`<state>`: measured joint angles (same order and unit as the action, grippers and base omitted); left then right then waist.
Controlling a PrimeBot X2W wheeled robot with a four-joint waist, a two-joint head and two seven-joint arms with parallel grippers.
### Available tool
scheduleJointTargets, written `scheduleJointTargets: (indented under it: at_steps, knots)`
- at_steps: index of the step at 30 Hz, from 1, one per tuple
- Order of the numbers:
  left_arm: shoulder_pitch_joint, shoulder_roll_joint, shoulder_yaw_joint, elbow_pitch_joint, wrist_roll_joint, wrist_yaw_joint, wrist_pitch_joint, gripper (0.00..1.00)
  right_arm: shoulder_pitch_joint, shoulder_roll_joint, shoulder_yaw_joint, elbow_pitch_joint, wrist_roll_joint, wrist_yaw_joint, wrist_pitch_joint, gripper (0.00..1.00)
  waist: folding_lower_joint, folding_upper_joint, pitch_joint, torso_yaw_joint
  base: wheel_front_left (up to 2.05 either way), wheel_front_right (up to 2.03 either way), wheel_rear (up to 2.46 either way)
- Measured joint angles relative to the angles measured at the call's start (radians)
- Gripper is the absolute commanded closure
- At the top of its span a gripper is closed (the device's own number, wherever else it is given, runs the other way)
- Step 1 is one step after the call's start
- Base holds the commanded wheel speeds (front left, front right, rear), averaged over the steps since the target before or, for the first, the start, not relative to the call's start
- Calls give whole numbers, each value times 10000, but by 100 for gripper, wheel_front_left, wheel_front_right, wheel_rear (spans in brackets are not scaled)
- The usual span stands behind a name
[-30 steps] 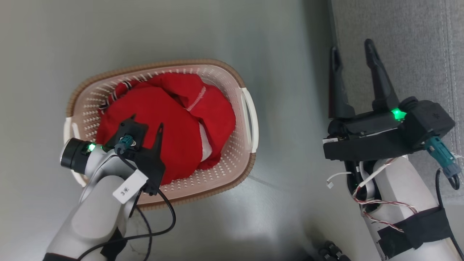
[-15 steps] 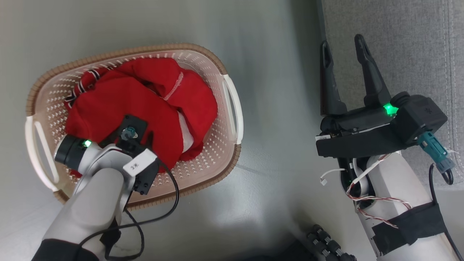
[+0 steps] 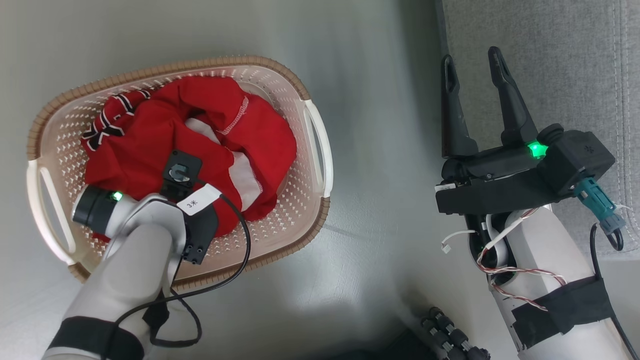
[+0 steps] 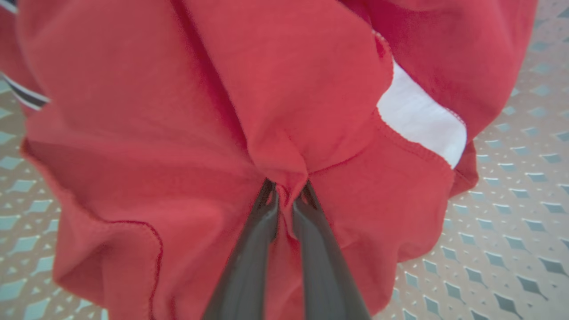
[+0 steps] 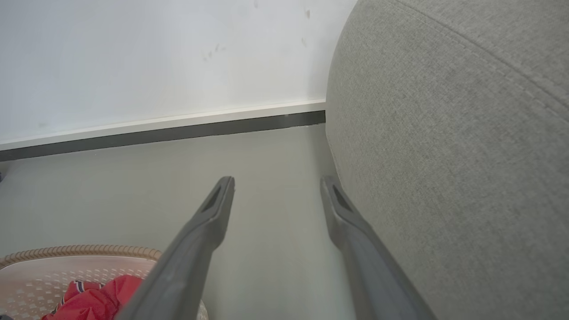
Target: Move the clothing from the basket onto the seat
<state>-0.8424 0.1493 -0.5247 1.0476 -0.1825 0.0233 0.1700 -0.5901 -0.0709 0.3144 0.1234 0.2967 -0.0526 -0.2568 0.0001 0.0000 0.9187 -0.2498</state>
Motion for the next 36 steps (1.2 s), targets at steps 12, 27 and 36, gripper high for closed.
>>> scheduleJointTargets:
  at_steps: [12, 27, 36]
  knots:
    - [70, -537, 307, 460, -545, -165, -424, 100, -35, 15, -209, 443, -31, 92, 0, 0, -1, 0, -594, 259, 0, 0, 0]
    - [706, -922, 1321, 431, -1854, -418, -2150, 100, 295, -52, -491, 963, -249, 194, 0, 0, -1, -1, -1891, 877, 0, 0, 0]
    - [978, -1055, 1611, 134, -2366, -685, -3319, 100, 706, -280, -671, 1298, -267, 311, 0, 0, -2, -1, -2884, 1268, 0, 0, 0]
